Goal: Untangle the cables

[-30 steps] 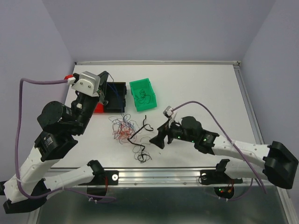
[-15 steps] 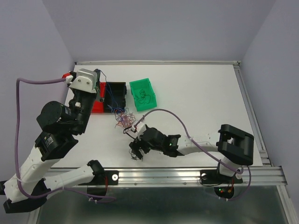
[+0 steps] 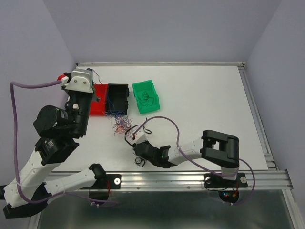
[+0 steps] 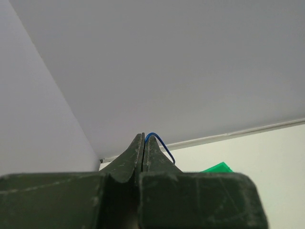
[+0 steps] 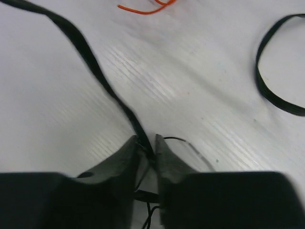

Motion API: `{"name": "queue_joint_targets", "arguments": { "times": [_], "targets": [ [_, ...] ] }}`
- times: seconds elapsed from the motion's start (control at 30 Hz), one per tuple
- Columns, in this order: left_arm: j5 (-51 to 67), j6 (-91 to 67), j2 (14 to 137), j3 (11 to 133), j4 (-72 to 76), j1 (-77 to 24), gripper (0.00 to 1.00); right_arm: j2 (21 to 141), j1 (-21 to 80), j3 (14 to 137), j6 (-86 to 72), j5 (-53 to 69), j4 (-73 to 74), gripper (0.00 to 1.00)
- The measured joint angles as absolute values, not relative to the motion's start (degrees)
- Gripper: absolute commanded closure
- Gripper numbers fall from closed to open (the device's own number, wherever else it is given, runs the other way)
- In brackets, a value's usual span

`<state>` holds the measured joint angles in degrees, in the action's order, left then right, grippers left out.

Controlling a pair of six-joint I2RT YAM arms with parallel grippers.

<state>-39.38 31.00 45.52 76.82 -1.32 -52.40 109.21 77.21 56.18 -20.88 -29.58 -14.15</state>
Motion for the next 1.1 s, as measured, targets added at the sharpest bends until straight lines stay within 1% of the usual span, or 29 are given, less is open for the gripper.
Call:
{"name": "queue_joint_targets", "arguments": {
  "times": [0.03,0.17,0.27,0.3,0.47,0.5,0.53,0.6,0.73,0.93,1.1],
  "targets": [
    [-40.2,31.9,45.2,76.6,-0.8,-52.4,1.0,108.4,77.2,55.3,-21.6,-29.9,-13.9,0.99],
    [-43.9,34.9,43.2,76.5,0.3,-52.4,1.0,100.6,77.2,48.3,-25.4,-32.4,-10.4,1.0],
    [-46.3,37.4,41.1,76.0,1.5,-52.4,1.0,89.8,77.2,42.1,-28.4,-35.6,-5.5,1.0],
    [-47.3,38.3,39.9,75.6,1.9,-52.4,1.0,83.4,77.2,40.6,-29.6,-37.1,-2.5,0.99],
    [-51.4,42.3,34.9,74.8,4.3,-52.4,1.0,61.2,76.0,39.8,-35.1,-44.6,7.4,0.99],
    [-52.0,42.9,34.0,74.5,4.4,-52.4,1.0,58.8,75.4,39.9,-36.2,-45.6,9.3,1.0],
    [-52.5,43.3,33.2,74.2,4.4,-52.4,1.0,54.0,73.4,40.2,-38.2,-47.0,13.6,0.99],
    [-53.1,43.7,31.8,73.7,4.0,-52.4,1.0,48.8,69.4,40.9,-40.0,-48.6,18.4,1.0],
    [-54.5,44.0,28.3,71.5,2.7,-52.4,1.0,43.1,64.0,45.6,-42.0,-54.3,28.4,0.99],
    [-57.0,47.6,22.7,66.3,3.7,-52.4,1.0,41.6,63.4,56.6,-43.8,-62.9,38.5,0.99],
    [-59.1,54.2,18.2,61.7,9.2,-52.4,1.0,37.4,63.4,57.8,-44.2,-68.6,43.7,0.99]
  ]
}}
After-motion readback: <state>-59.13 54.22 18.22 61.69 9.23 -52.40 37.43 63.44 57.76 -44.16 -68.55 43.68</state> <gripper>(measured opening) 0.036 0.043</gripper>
